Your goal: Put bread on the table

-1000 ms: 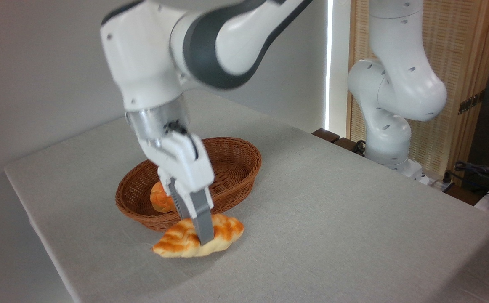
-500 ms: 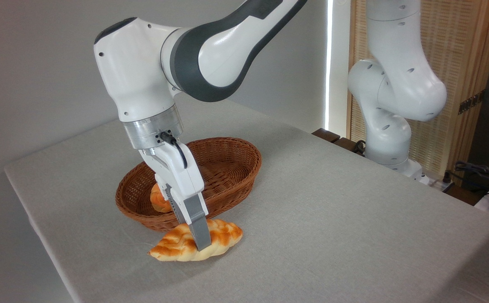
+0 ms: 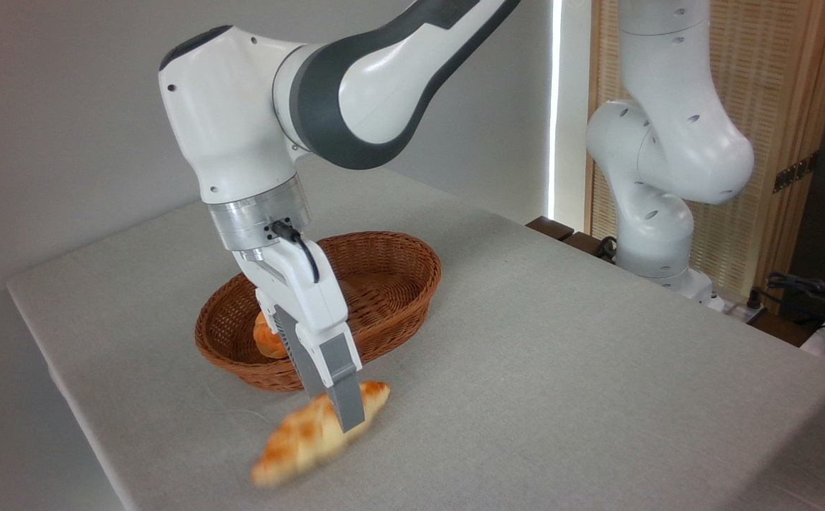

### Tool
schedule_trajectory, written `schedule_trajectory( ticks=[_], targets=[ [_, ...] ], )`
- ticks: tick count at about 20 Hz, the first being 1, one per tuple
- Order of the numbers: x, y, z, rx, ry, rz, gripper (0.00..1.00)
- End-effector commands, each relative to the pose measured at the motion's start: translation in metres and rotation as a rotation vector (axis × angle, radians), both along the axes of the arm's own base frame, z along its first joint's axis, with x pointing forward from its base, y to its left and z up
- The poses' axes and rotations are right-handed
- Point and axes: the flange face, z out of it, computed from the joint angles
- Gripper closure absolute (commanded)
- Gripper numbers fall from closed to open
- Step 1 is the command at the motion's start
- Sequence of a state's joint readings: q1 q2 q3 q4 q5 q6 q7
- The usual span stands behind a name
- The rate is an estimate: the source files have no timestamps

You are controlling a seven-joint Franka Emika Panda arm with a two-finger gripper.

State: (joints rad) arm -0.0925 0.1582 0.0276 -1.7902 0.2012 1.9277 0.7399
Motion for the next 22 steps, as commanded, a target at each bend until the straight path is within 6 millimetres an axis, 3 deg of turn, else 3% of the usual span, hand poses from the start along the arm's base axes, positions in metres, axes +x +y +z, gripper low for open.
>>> schedule_trajectory(
  ticks=[1, 5, 12, 22],
  targets=[
    [-0.003, 0.013, 0.041, -0.056, -0.072, 0.051, 0.0],
    [-0.023, 0.026, 0.098, -0.203, -0.107, 0.137, 0.0],
    [-0.062, 0.012, 0.173, -0.239, 0.029, 0.129, 0.0],
    [-0.061, 0.004, 0.159, -0.22, 0.029, 0.103, 0.0]
  ],
)
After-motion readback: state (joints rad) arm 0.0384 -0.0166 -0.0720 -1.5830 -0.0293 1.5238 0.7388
